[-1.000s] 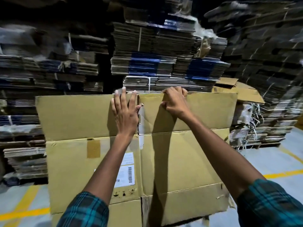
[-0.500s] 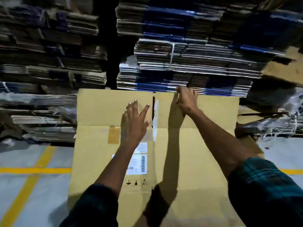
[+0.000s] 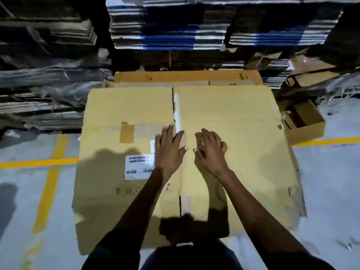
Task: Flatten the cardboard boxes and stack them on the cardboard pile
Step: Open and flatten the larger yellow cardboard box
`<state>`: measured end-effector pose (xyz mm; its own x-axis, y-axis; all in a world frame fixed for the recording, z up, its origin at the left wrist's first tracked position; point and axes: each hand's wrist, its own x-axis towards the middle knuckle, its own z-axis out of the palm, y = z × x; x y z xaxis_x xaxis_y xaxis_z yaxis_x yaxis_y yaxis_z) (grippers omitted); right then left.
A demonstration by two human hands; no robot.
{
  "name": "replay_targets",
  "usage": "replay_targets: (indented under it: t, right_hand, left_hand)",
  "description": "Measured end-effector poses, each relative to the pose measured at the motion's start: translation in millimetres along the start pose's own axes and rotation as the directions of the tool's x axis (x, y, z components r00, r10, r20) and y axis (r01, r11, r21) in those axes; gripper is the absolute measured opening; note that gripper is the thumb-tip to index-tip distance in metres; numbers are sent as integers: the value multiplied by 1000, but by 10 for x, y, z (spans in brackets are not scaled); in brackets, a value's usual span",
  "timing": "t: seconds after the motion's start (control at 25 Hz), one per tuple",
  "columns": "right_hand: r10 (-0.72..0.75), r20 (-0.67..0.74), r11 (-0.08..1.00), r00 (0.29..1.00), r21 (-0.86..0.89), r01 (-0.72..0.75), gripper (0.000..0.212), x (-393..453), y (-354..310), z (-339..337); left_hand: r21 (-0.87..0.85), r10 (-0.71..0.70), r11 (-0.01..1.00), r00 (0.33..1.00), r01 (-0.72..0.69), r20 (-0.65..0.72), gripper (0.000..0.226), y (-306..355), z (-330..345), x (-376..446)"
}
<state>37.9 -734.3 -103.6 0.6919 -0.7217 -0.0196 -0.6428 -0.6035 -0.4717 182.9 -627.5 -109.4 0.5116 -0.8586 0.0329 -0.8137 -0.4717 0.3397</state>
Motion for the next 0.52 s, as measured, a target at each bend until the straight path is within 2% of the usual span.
replay_targets:
  t: [0.24, 0.4, 0.52]
  right_hand:
    - [73, -51, 995, 996, -64, -76, 51, -1065, -73, 281]
    - [96, -44, 989, 994, -108, -100, 52, -1536, -104, 354]
    - [122, -24, 985, 992, -117, -124, 61, -1945, -137, 437]
  left_hand:
    - [0, 27, 1000, 1000, -27, -13, 58, 121, 121, -702]
    - [46, 124, 991, 992, -124, 23, 59, 101, 134, -1251]
    - [94, 186, 977, 980, -192, 72, 70, 39, 181, -1689]
